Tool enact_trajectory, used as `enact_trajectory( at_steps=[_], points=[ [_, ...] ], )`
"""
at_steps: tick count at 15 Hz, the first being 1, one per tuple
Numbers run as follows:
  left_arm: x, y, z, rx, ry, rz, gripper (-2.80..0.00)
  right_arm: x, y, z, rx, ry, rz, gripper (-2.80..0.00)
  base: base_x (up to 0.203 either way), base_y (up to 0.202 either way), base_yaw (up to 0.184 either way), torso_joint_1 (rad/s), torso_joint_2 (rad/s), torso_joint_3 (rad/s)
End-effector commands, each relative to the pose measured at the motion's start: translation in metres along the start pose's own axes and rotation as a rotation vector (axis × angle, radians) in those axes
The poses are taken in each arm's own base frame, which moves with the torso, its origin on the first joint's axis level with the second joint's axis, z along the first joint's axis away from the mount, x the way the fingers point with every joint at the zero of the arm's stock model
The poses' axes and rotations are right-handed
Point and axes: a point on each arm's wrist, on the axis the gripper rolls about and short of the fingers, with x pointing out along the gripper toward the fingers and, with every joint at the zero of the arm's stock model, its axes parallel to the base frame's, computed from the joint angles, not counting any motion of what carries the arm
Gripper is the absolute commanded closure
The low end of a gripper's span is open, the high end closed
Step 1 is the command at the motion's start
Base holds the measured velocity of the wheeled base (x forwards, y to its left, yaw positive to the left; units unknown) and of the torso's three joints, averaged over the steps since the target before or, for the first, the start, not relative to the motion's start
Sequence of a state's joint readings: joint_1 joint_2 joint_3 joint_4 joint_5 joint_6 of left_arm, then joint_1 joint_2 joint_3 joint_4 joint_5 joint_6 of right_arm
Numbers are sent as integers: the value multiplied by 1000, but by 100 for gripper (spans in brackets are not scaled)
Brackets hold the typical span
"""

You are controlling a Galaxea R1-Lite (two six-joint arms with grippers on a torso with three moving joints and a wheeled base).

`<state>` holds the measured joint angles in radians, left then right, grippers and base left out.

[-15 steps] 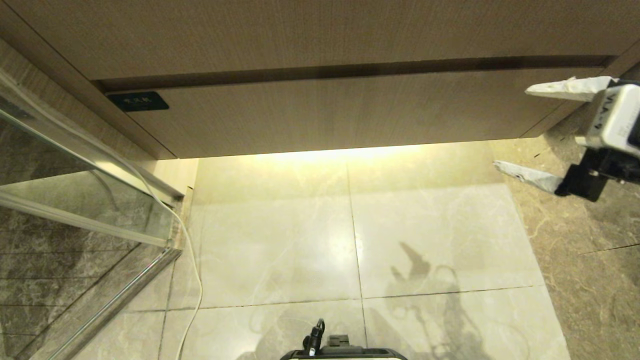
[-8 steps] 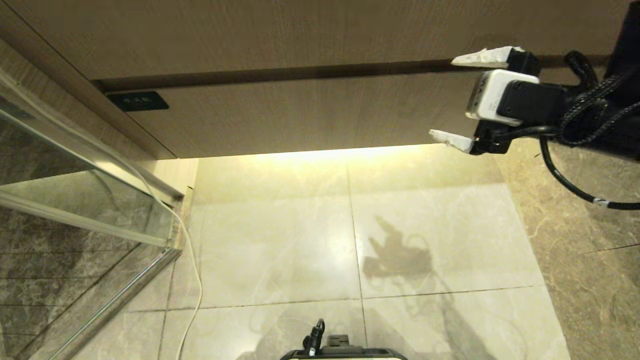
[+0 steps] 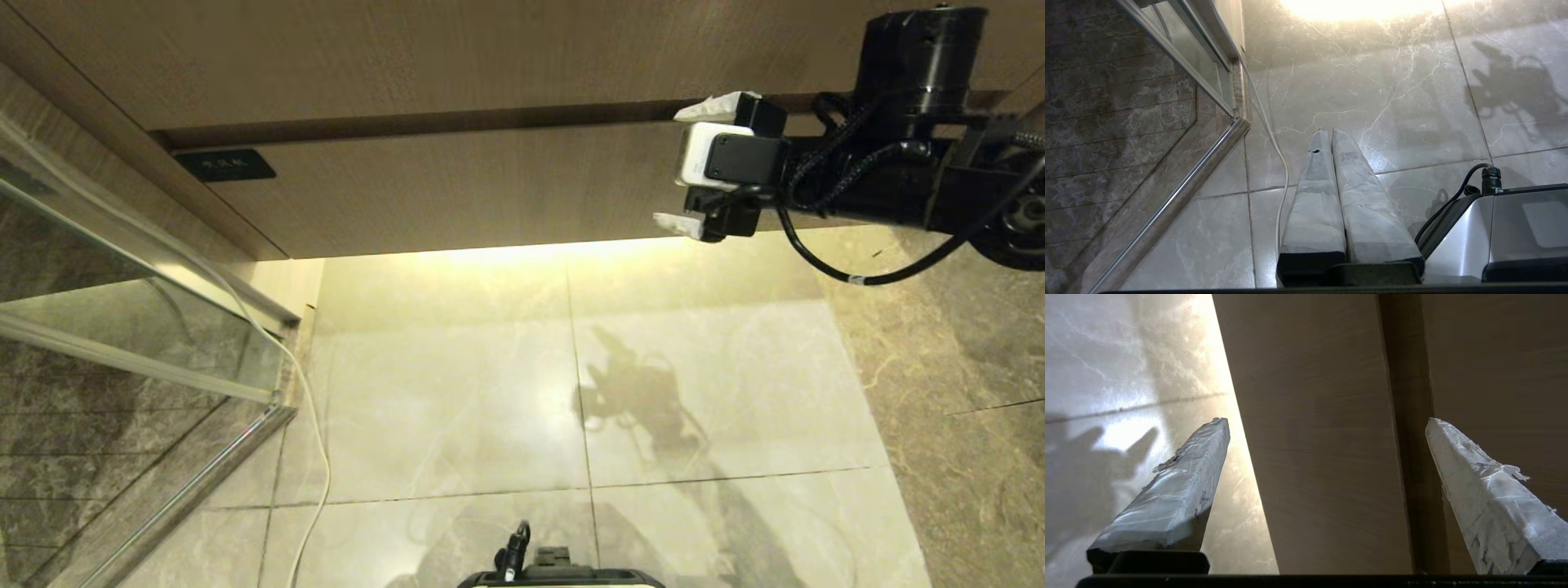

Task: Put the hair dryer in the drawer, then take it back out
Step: Close the drawer

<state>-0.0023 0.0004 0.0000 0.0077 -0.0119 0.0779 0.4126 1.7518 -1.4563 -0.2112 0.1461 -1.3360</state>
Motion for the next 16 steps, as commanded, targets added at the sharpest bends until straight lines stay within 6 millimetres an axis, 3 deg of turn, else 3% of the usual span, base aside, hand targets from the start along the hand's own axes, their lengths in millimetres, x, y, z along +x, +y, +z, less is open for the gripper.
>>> enact_trajectory(
  at_steps=[1, 7, 16],
  points=[
    [0, 0, 0, 0, 0, -1, 0, 15, -1, -6, -4, 65, 23, -280, 0, 0, 0, 0, 0, 0],
    [0, 0, 0, 0, 1, 0, 0, 14, -5, -11, 33, 120, 55, -280, 0, 0, 0, 0, 0, 0],
    [0, 0, 0, 0, 1, 0, 0, 32, -7, -16, 109, 142, 16, -280, 0, 0, 0, 0, 0, 0]
  ],
)
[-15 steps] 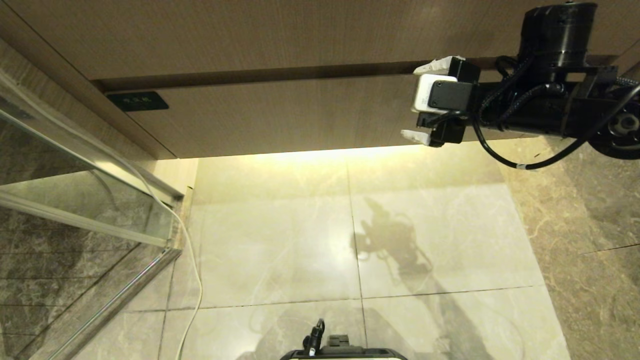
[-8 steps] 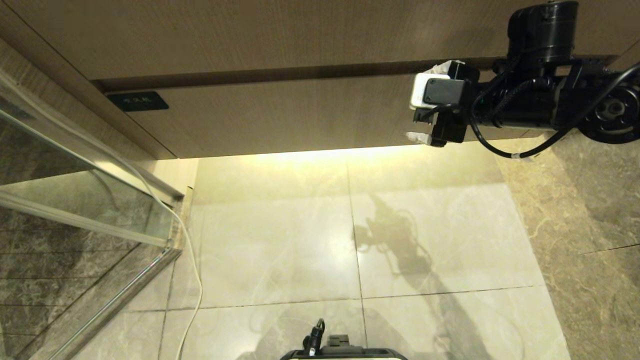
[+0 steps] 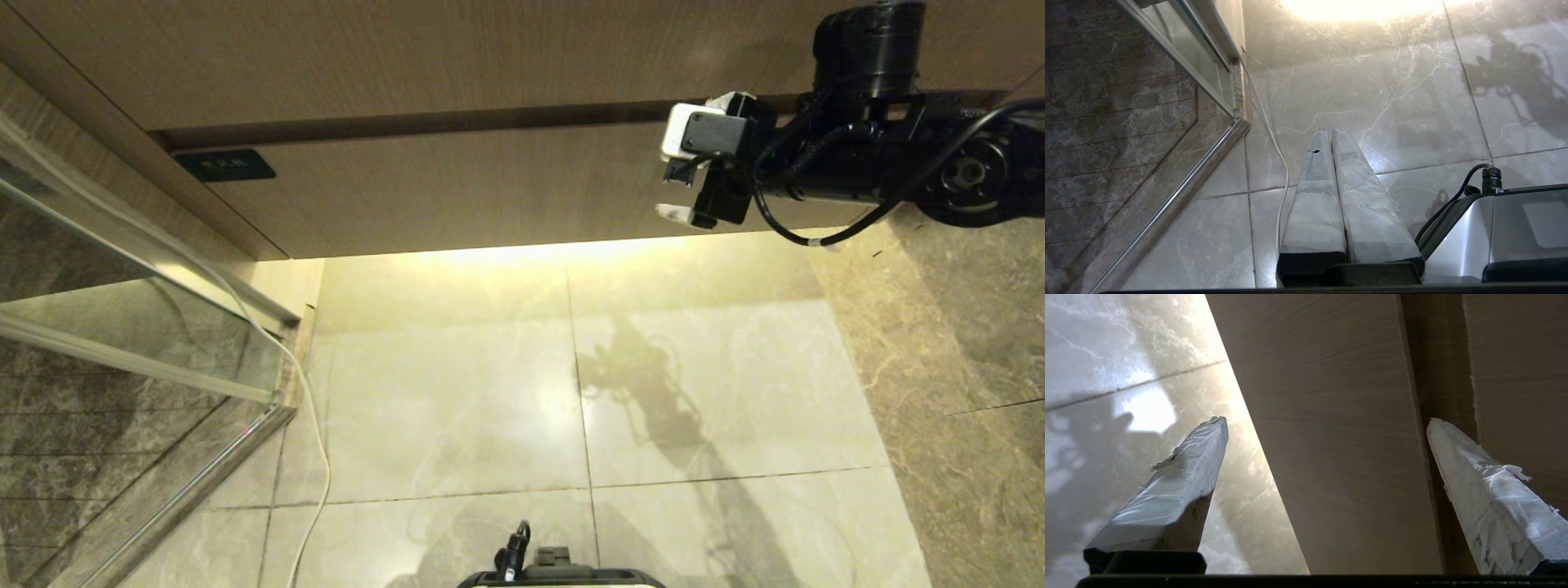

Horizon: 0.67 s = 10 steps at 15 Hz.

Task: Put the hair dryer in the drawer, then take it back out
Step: Close the drawer

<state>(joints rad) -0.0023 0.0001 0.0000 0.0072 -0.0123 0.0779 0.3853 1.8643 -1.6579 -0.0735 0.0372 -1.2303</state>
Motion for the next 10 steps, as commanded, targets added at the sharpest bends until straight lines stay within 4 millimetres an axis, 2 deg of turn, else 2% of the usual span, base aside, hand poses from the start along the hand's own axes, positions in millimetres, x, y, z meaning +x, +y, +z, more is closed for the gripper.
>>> enact_trajectory(
  at_steps=[1, 10],
  points=[
    [0, 0, 0, 0, 2, 1, 0, 7, 3, -2, -4, -10, 6, -280, 0, 0, 0, 0, 0, 0],
    [0, 0, 0, 0, 2, -1, 0, 32, 1, 0, -18, -88, -65, -280, 0, 0, 0, 0, 0, 0]
  ],
)
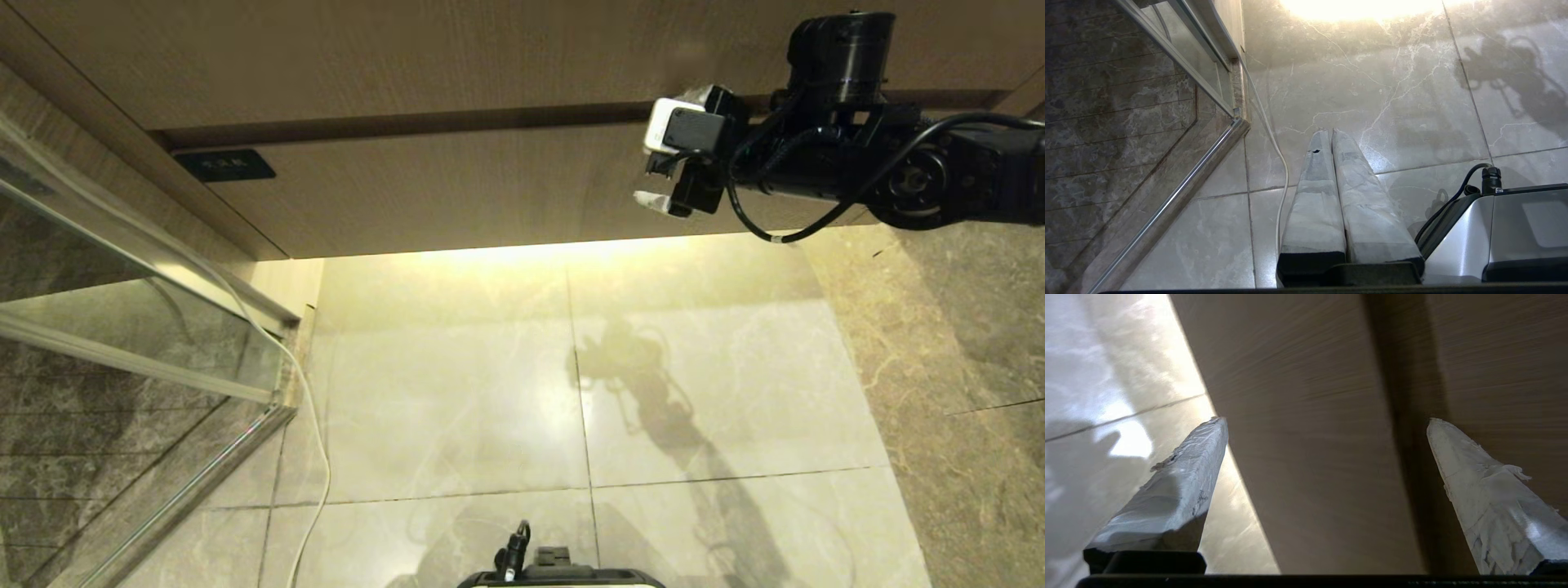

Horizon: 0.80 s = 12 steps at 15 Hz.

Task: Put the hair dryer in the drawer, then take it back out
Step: Close the drawer

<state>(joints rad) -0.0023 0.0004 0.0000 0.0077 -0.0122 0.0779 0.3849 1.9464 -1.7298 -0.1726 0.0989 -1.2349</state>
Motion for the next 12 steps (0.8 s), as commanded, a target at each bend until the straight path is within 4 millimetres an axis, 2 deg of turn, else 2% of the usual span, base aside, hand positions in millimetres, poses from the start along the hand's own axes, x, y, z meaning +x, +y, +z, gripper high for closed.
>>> enact_trajectory(
  at_steps=[1, 12],
  points=[
    [0, 0, 0, 0, 0, 0, 0, 10, 4, -2, -9, -5, -13, -280, 0, 0, 0, 0, 0, 0],
    [0, 0, 0, 0, 1, 1, 0, 23, 12, -10, -11, 22, 8, -280, 0, 0, 0, 0, 0, 0]
  ],
)
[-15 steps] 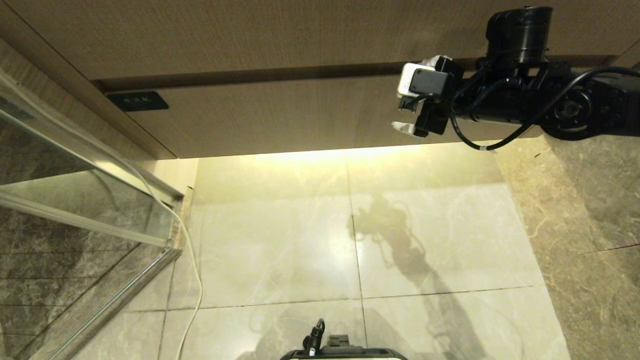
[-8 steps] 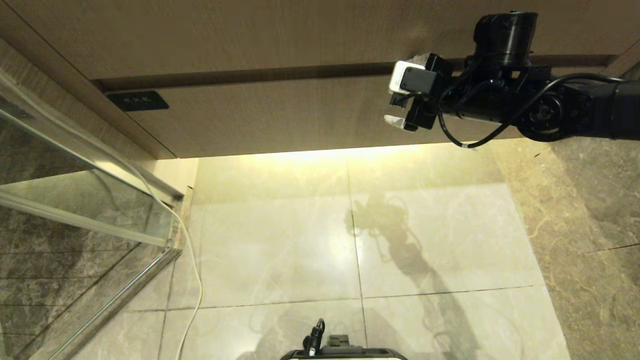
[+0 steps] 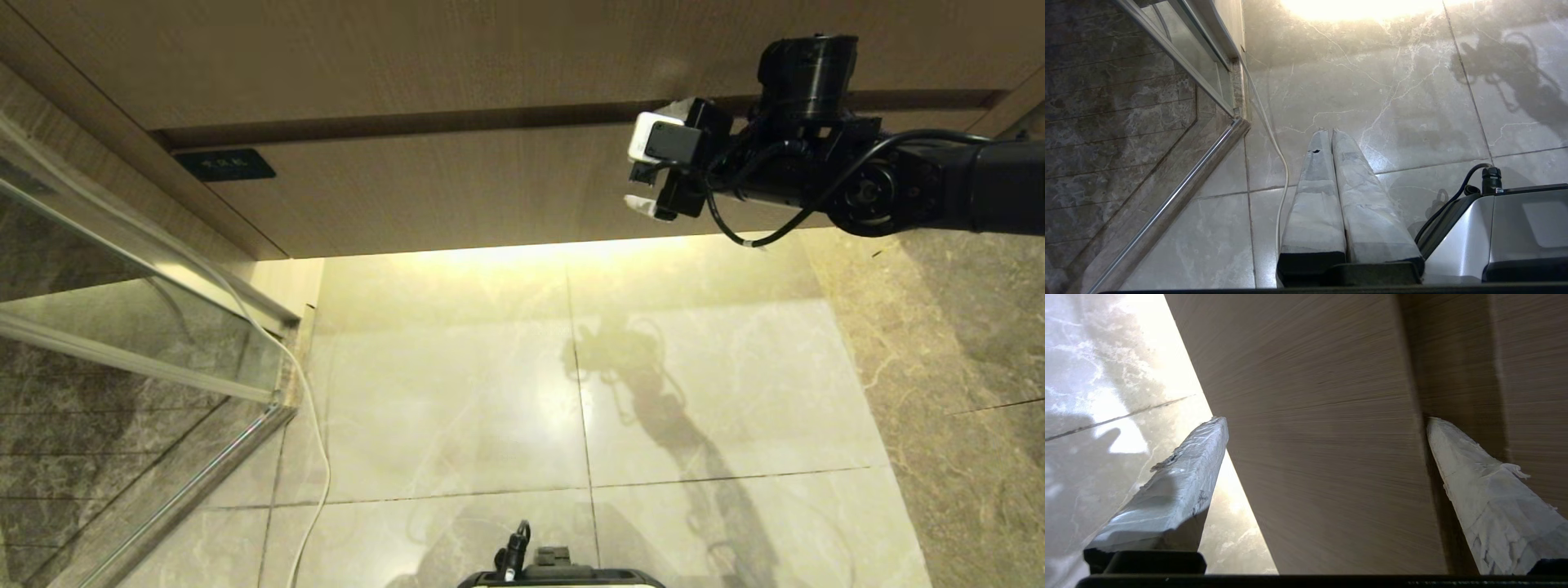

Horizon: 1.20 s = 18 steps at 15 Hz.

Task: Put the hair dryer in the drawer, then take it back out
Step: Close the drawer

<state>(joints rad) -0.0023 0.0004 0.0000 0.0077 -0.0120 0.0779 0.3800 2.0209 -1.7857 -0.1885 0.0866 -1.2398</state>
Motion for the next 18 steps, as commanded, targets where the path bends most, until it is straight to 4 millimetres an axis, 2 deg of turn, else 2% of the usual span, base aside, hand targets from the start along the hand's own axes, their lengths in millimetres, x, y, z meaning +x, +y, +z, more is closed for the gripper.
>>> enact_trajectory(
  at_steps=[1, 6, 10, 14, 18],
  points=[
    [0, 0, 0, 0, 1, 0, 0, 3, 4, -3, -6, 8, 18, -280, 0, 0, 0, 0, 0, 0],
    [0, 0, 0, 0, 1, 0, 0, 6, 8, -6, -2, 14, 29, -280, 0, 0, 0, 0, 0, 0],
    [0, 0, 0, 0, 1, 0, 0, 6, 12, -17, -5, 48, 68, -280, 0, 0, 0, 0, 0, 0],
    [0, 0, 0, 0, 1, 0, 0, -8, 12, -30, 34, 112, 198, -280, 0, 0, 0, 0, 0, 0],
    [0, 0, 0, 0, 1, -1, 0, -17, 8, -34, 43, 135, 209, -280, 0, 0, 0, 0, 0, 0]
  ],
)
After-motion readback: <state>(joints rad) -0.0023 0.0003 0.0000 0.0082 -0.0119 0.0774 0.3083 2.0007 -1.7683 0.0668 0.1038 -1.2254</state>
